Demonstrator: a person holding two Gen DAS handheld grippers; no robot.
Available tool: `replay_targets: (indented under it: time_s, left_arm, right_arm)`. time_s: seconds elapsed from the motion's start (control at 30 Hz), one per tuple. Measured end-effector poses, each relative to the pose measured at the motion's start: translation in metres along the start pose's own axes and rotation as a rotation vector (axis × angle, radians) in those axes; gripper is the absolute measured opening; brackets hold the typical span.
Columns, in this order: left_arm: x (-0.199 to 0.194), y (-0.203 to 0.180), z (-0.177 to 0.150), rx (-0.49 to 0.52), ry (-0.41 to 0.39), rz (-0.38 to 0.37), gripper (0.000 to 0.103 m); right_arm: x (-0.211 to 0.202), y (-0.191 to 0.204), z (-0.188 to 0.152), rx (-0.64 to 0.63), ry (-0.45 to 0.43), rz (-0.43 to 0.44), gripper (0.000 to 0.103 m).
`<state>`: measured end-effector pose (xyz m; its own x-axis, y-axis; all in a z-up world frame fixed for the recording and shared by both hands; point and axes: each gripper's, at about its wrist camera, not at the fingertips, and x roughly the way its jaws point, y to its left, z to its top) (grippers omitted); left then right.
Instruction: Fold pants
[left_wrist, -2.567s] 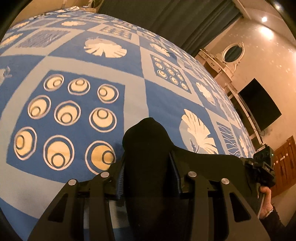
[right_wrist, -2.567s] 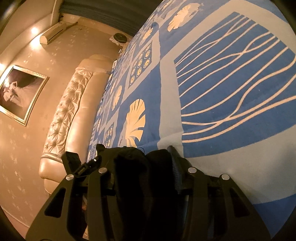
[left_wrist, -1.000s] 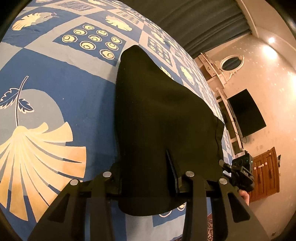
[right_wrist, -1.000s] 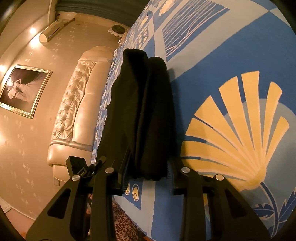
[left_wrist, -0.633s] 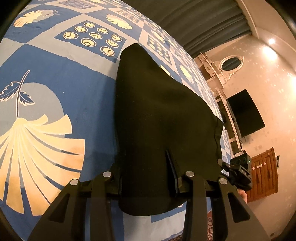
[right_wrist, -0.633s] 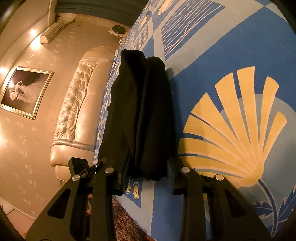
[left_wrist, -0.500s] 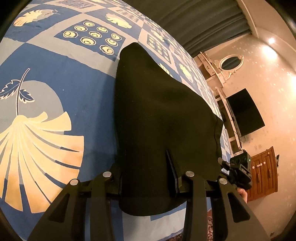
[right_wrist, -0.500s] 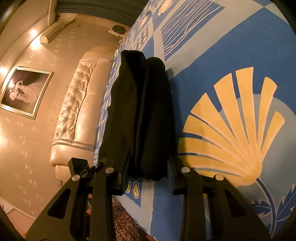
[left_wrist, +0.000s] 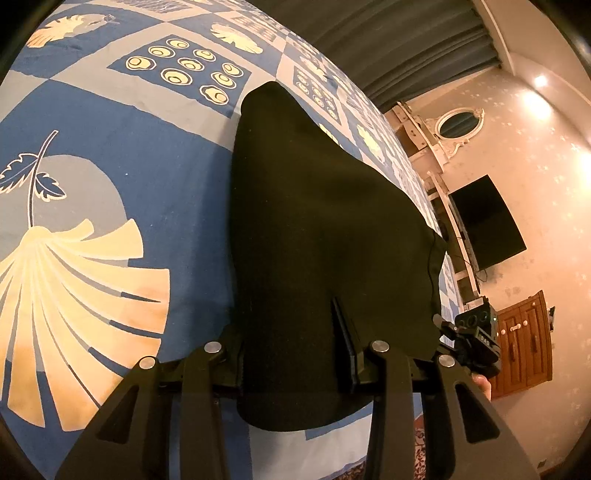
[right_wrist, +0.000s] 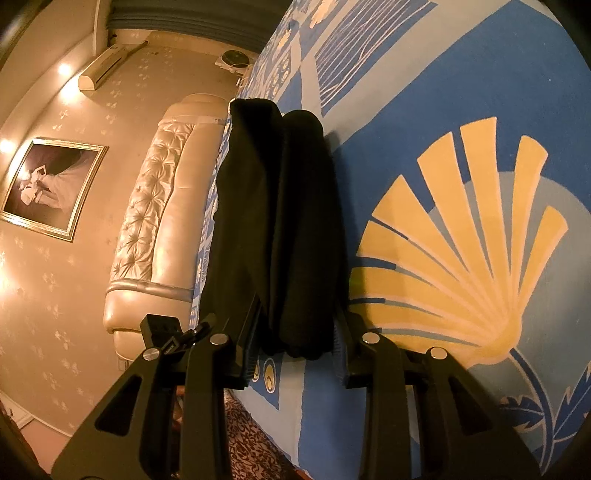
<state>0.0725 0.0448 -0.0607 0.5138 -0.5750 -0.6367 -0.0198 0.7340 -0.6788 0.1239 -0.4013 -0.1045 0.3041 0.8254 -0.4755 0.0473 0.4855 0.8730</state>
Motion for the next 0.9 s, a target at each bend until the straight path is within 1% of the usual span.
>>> replay_targets:
  time_s: [0.27, 0.33, 0.53, 0.57, 0.6, 0.63, 0.67, 0.77, 0.8, 0.9]
  left_arm:
    - [0.0, 0.004, 0.0, -0.007, 0.004, -0.012, 0.041]
    - [0.0, 0.005, 0.001, -0.009, 0.006, -0.013, 0.043]
    - [0.001, 0.011, 0.0, -0.037, 0.011, -0.062, 0.058]
    - [0.001, 0.009, 0.0, -0.029, 0.014, -0.065, 0.064]
    - [0.0, 0.006, 0.0, -0.015, 0.017, -0.068, 0.072]
    - [0.0, 0.002, 0.0, 0.002, 0.019, -0.065, 0.075]
    - [-0.001, -0.002, -0.001, 0.023, 0.018, -0.045, 0.077]
    - [0.0, -0.013, -0.006, 0.091, 0.018, 0.025, 0.079]
    - [0.0, -0.017, -0.008, 0.11, 0.011, 0.047, 0.079]
    - [0.0, -0.02, -0.01, 0.117, -0.006, 0.084, 0.082]
  right_arm:
    - [0.002, 0.001, -0.003, 0.02, -0.004, 0.023, 0.032]
    - [0.003, 0.003, -0.004, 0.021, -0.004, 0.029, 0.033]
    - [0.001, 0.001, -0.009, 0.06, -0.018, 0.056, 0.038]
    - [-0.001, -0.001, -0.009, 0.066, -0.021, 0.057, 0.039]
    - [-0.002, -0.001, -0.011, 0.072, -0.025, 0.057, 0.04]
    - [-0.005, 0.0, -0.013, 0.08, -0.028, 0.059, 0.042]
    - [-0.007, -0.001, -0.014, 0.085, -0.03, 0.061, 0.044]
    - [-0.017, -0.005, -0.02, 0.107, -0.041, 0.064, 0.044]
    - [-0.023, -0.012, -0.019, 0.112, -0.045, 0.061, 0.044]
    - [-0.032, -0.016, -0.025, 0.121, -0.057, 0.052, 0.045]
